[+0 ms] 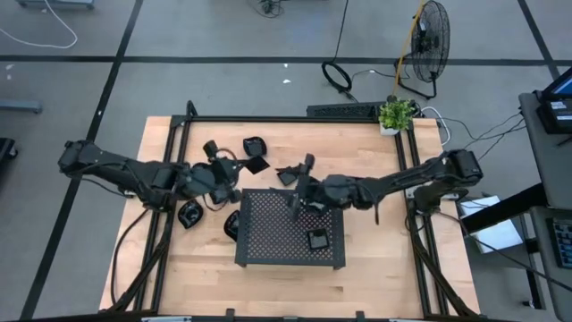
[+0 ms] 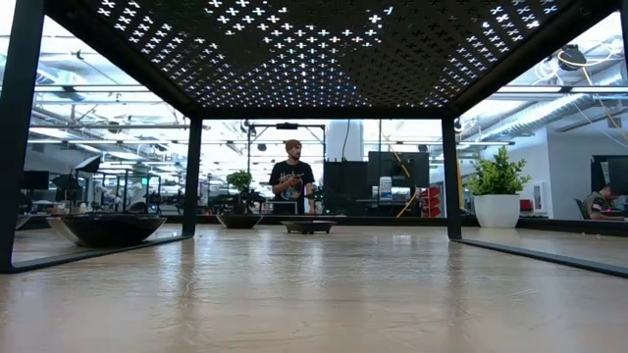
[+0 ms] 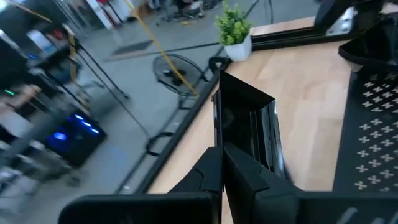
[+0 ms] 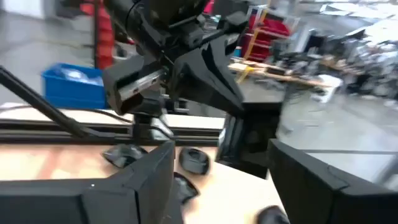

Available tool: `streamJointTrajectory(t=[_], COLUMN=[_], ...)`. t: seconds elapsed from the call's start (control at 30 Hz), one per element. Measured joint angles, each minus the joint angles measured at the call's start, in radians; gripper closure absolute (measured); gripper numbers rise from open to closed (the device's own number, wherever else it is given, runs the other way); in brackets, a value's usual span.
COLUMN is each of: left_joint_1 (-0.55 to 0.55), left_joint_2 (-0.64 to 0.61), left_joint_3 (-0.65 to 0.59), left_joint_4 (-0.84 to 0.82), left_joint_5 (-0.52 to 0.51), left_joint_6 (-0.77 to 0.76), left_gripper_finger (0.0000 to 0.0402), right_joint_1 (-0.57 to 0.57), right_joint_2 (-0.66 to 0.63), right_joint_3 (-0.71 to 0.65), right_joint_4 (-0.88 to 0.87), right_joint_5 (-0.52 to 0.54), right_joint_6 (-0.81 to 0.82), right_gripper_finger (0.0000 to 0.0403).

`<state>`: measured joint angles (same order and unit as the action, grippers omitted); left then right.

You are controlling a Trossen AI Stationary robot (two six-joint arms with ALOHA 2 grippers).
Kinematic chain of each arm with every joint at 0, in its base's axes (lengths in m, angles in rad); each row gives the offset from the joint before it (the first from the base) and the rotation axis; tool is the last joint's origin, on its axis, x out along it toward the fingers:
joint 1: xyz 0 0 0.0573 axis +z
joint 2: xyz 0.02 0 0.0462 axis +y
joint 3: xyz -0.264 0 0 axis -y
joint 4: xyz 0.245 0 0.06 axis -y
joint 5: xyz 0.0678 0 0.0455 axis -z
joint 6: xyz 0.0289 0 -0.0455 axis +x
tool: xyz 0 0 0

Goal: Pick & Place Mini shaped plates
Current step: Stack the black square plate on top of the black square plates on the shelf

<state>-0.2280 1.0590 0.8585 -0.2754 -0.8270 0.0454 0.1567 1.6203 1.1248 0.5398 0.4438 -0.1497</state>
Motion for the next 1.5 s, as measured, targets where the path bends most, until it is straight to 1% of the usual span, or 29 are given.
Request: streamJointTrajectory(t=[0.1, 0.27, 0.47, 0.63, 0.73, 0.87, 1.07, 1.1, 1.2, 1.3, 1.5], left_joint_1=[-0.044, -0.091, -0.117, -0.122, -0.122, -0.121, -0.122, -0.122, -0.122, -0.123, -0.15], left_joint_2=[0.017, 0.034, 0.035, 0.035, 0.034, 0.035, 0.034, 0.034, 0.034, 0.034, 0.035], left_joint_3=[0.0, 0.0, 0.0, 0.0, 0.0, 0.0, 0.0, 0.0, 0.0, 0.0, 0.0], left_joint_4=[0.011, 0.061, 0.071, 0.071, 0.072, 0.104, 0.181, 0.182, 0.193, 0.24, 0.371], left_joint_5=[-0.058, -0.084, -0.084, -0.085, -0.084, -0.082, -0.054, -0.054, -0.061, -0.106, -0.196], left_joint_6=[0.024, 0.033, 0.023, 0.021, 0.02, 0.025, 0.045, 0.052, 0.059, 0.088, 0.206], left_gripper_finger=[0.0397, 0.039, 0.0397, 0.0386, 0.039, 0.0396, 0.0361, 0.0356, 0.0345, 0.0336, 0.0312], right_joint_1=[-0.046, -0.096, -0.123, -0.123, -0.123, -0.124, -0.123, -0.124, -0.123, -0.121, -0.121], right_joint_2=[0.028, 0.062, 0.063, 0.063, 0.063, 0.063, 0.062, 0.062, 0.062, 0.062, 0.06], right_joint_3=[0.001, 0.001, 0.001, 0.001, 0.001, 0.001, 0.001, 0.001, 0.001, 0.002, 0.004], right_joint_4=[0.034, 0.062, 0.069, 0.078, 0.077, 0.086, 0.104, 0.104, 0.107, 0.113, 0.107], right_joint_5=[-0.086, -0.159, -0.161, -0.161, -0.162, -0.161, -0.161, -0.161, -0.159, -0.158, -0.159], right_joint_6=[0.067, 0.122, 0.131, 0.113, 0.103, 0.083, 0.027, 0.02, 0.016, 0.015, 0.013], right_gripper_finger=[0.0178, 0.0197, 0.0212, 0.0237, 0.0264, 0.0312, 0.0391, 0.0396, 0.0389, 0.0389, 0.0398])
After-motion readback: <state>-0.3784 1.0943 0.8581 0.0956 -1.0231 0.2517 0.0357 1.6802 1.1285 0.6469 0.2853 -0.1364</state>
